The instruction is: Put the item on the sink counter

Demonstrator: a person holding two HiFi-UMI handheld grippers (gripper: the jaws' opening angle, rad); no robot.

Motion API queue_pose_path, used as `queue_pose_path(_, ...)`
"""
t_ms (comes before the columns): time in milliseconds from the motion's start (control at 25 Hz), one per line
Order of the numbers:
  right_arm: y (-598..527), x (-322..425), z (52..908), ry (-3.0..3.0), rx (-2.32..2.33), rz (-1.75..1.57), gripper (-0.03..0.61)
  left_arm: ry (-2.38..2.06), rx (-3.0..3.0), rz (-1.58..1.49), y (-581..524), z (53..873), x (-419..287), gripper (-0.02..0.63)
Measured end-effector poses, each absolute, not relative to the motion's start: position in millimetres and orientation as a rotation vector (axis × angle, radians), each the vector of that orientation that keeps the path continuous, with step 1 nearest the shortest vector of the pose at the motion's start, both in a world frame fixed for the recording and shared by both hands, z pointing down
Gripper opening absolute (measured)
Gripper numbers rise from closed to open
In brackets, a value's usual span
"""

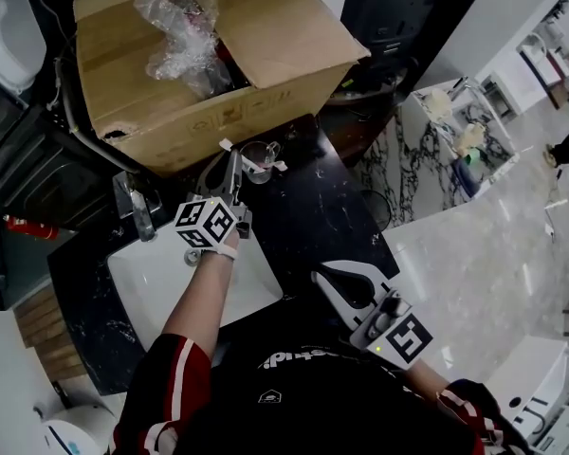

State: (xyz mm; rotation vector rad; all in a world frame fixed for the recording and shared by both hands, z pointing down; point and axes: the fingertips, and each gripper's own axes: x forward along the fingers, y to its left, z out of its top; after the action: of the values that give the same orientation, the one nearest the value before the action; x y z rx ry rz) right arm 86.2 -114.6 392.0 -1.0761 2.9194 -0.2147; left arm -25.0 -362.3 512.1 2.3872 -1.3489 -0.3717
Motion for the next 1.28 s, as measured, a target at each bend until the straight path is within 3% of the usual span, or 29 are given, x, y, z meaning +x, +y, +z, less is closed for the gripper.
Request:
queue_pose_path(520,-115.6,91.2,396.4,2.921,-1.096,-0.232,0.037,-1.291,2.257,-0.43,-365.9,540.1,-29.1,0.03)
queue_pose_path(640,-113.7,90.1,397.6,2.925,-1.093,-0.233,0.037,-1.287,2.244,-0.42,-361.9,545.8,-30.8,0.117)
queue_pose_path(760,-113.5,90.5,398.3,2.927,-1.094,-0.237,0.037,-1.299,2.247,-0.403,-355.9,547.6,-37.4,0.137)
queue_pose_path(1280,-124.2,46.2,400.2,2.977,-0.911,-0.258,0.037,-1.389,2.646,-0.232,-251.7,474.9,-90.4,0.137)
